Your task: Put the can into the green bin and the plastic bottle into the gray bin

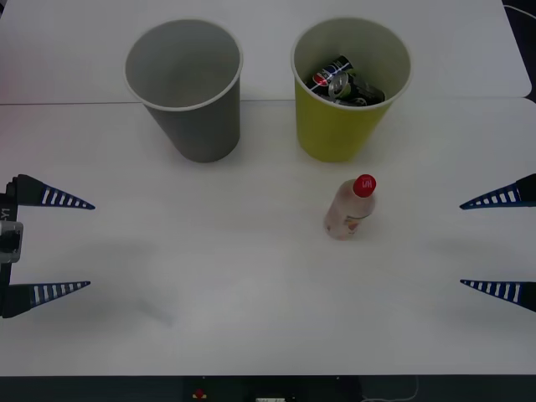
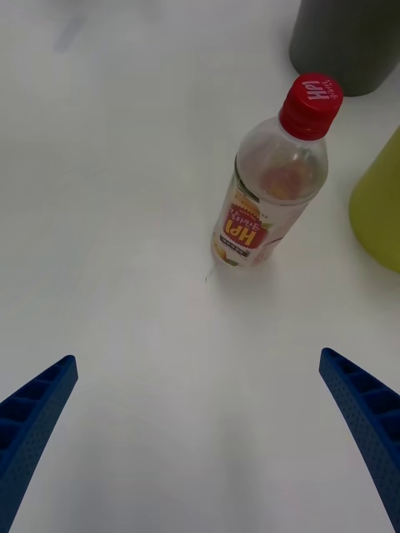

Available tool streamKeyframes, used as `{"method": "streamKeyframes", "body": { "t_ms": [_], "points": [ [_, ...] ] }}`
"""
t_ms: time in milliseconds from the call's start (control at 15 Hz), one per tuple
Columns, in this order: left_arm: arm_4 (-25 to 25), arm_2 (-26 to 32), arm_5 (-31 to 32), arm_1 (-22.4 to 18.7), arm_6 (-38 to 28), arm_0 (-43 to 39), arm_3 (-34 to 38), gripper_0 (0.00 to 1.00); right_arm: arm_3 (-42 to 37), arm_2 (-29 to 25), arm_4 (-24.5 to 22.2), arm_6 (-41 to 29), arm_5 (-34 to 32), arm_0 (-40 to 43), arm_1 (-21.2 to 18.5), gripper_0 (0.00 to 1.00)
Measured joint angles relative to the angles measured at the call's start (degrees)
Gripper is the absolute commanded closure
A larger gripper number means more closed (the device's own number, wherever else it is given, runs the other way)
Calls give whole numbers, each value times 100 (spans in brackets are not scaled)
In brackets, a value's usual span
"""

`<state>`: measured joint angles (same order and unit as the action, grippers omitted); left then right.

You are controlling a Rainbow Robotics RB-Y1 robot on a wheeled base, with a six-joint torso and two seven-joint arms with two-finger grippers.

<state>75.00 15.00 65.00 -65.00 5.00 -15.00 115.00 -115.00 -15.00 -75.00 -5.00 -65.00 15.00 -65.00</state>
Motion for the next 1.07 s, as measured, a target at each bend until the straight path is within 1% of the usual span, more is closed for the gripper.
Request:
{"method": "streamKeyframes", "body": {
  "t_ms": [200, 333, 467, 600, 733, 867, 933, 1067],
  "points": [
    [0, 0, 0, 0, 0, 0, 0, 0, -2, 19, 13, 2, 4, 28, 7, 0],
    [0, 0, 0, 0, 0, 0, 0, 0, -40, 57, 190, 39, 103, 131, -49, 0],
    [0, 0, 0, 0, 0, 0, 0, 0, -94, 61, 270, 43, 262, 224, -86, 0],
    [0, 0, 0, 0, 0, 0, 0, 0, -80, 90, 274, 31, 318, 231, -1, 0],
    [0, 0, 0, 0, 0, 0, 0, 0, -1, 155, 280, 54, 403, 231, 170, 0],
    [0, 0, 0, 0, 0, 0, 0, 0, 115, 392, 406, 108, 691, 231, 260, 0],
    [0, 0, 0, 0, 0, 0, 0, 0, 163, 562, 520, 149, 909, 231, 263, 0],
    [0, 0, 0, 0, 0, 0, 0, 0, 206, 868, 604, 243, 1360, 227, 285, 0]
  ]
}}
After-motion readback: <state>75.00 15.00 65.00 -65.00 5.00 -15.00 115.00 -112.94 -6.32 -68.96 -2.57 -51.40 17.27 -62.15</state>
